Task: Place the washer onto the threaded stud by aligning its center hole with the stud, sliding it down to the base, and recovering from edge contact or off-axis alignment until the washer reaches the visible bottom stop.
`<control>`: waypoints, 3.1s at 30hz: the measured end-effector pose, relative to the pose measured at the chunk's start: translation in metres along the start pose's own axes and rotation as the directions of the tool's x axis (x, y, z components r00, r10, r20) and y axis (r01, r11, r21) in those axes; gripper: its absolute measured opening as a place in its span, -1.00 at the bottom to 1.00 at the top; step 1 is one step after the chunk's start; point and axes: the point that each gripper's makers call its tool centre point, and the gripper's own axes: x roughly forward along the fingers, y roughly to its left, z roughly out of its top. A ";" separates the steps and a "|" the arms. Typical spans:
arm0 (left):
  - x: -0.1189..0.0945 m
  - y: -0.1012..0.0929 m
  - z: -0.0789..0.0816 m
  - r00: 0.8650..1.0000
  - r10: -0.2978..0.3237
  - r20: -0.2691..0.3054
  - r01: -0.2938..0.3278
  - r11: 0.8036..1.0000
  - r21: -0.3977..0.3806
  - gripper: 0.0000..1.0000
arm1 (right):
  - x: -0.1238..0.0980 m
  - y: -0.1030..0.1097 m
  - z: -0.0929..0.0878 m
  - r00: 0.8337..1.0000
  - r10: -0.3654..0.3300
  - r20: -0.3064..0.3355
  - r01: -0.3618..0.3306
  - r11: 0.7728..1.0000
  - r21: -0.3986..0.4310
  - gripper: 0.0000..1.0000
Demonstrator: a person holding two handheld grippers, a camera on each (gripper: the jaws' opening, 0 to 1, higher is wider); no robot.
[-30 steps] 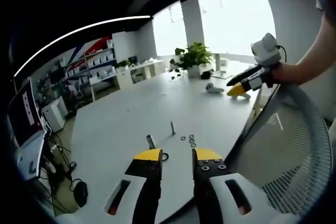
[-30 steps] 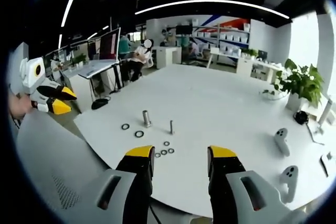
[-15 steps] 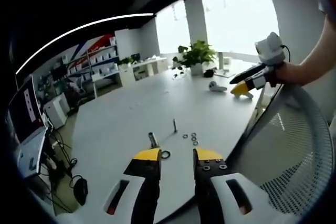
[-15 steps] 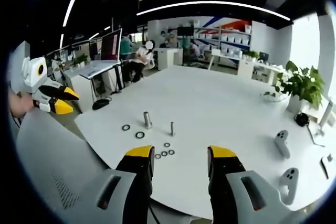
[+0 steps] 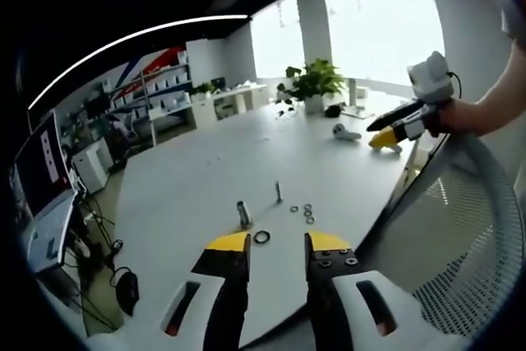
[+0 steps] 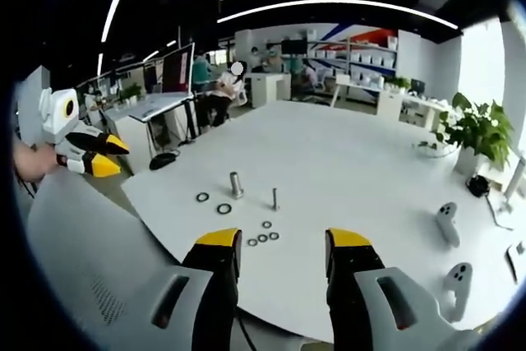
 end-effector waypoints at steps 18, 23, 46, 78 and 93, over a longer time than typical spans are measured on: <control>0.003 0.011 -0.013 0.995 0.062 -0.082 -0.063 0.998 -0.007 -0.52 | 0.001 0.014 0.001 0.996 0.085 0.017 -0.086 0.996 0.012 -0.15; 0.003 0.013 -0.019 0.991 0.068 -0.115 -0.071 0.997 -0.020 -0.49 | 0.002 0.017 0.001 0.995 0.102 0.019 -0.103 0.995 0.010 -0.15; 0.024 0.051 -0.040 0.954 0.071 -0.291 -0.121 0.980 -0.156 -0.26 | 0.002 0.015 -0.002 0.995 0.094 0.012 -0.095 0.995 0.019 -0.10; 0.134 0.072 -0.127 0.767 -0.074 -0.637 -0.003 0.993 -0.118 -0.26 | 0.003 0.016 -0.003 0.995 0.102 0.002 -0.102 0.995 0.023 -0.12; 0.153 0.079 -0.137 0.698 -0.092 -0.710 -0.004 0.991 -0.132 -0.21 | 0.005 0.015 -0.007 0.994 0.103 -0.017 -0.103 0.995 0.015 -0.14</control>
